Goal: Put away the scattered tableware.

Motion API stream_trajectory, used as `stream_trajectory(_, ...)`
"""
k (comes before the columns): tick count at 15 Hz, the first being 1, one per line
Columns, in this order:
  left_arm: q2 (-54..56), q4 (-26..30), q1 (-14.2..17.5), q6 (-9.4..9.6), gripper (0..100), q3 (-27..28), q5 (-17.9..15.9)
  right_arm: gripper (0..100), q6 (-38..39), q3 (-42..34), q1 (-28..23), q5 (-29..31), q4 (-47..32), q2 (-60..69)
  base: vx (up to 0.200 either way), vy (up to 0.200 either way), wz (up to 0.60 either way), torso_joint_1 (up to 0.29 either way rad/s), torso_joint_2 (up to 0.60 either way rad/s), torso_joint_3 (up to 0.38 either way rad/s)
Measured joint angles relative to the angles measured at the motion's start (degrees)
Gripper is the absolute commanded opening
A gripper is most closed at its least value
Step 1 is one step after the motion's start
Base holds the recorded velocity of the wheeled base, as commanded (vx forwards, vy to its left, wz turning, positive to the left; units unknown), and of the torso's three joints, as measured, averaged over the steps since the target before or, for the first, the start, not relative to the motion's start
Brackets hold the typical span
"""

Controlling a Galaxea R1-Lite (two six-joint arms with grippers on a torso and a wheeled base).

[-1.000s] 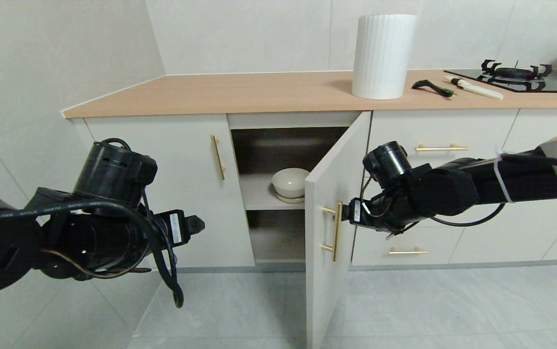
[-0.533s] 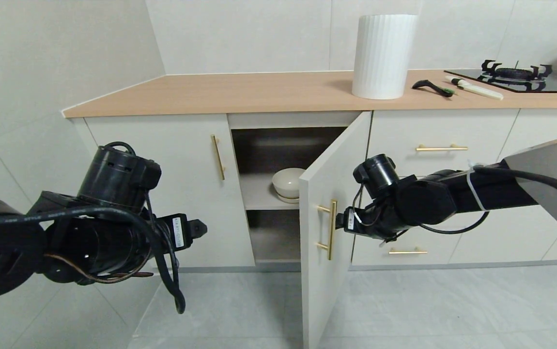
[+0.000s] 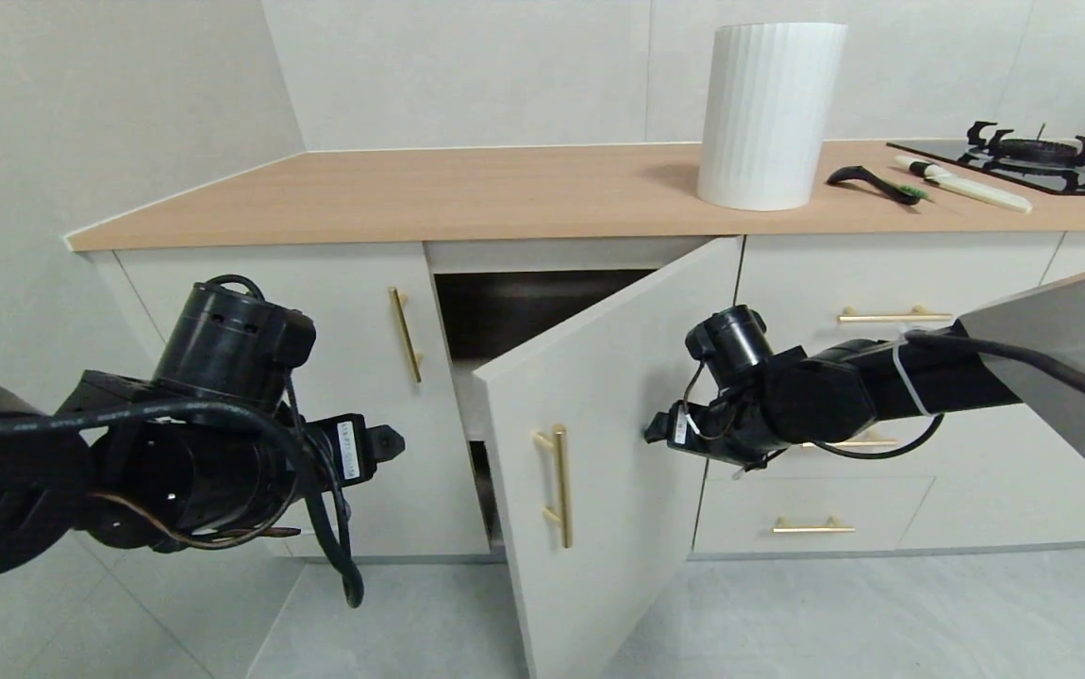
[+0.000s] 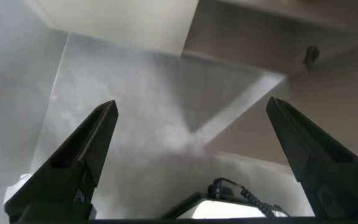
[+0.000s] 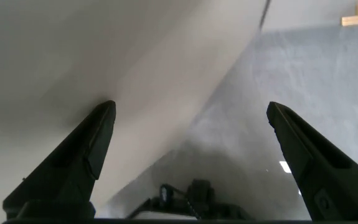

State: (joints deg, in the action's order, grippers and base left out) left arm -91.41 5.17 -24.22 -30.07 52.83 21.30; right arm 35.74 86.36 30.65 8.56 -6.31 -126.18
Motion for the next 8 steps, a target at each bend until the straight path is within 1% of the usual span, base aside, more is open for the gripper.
stream_trajectory(2,0.2,-0.1,0.0,0.00,100,0.1,0.0,100,2.9,0.0,0.2,0.0,3.2,-0.5,0.000,0.000,0.00,0.000,0.00,0.000)
stream_trajectory(4,0.3,0.0,-0.1,-0.13,100,0.1,0.0,100,5.6,0.5,0.6,1.6,7.4,-1.5,0.000,0.000,0.00,0.000,0.00,0.000)
stream_trajectory(7,0.6,0.0,0.0,-0.13,100,0.1,0.0,100,8.9,4.0,0.6,9.2,9.0,-4.0,0.000,0.000,0.00,0.000,0.00,0.000)
stream_trajectory(8,0.7,0.0,0.0,-0.13,100,0.1,-0.1,100,10.1,5.4,0.5,10.4,9.8,-4.9,0.000,0.000,0.00,0.000,0.00,0.000)
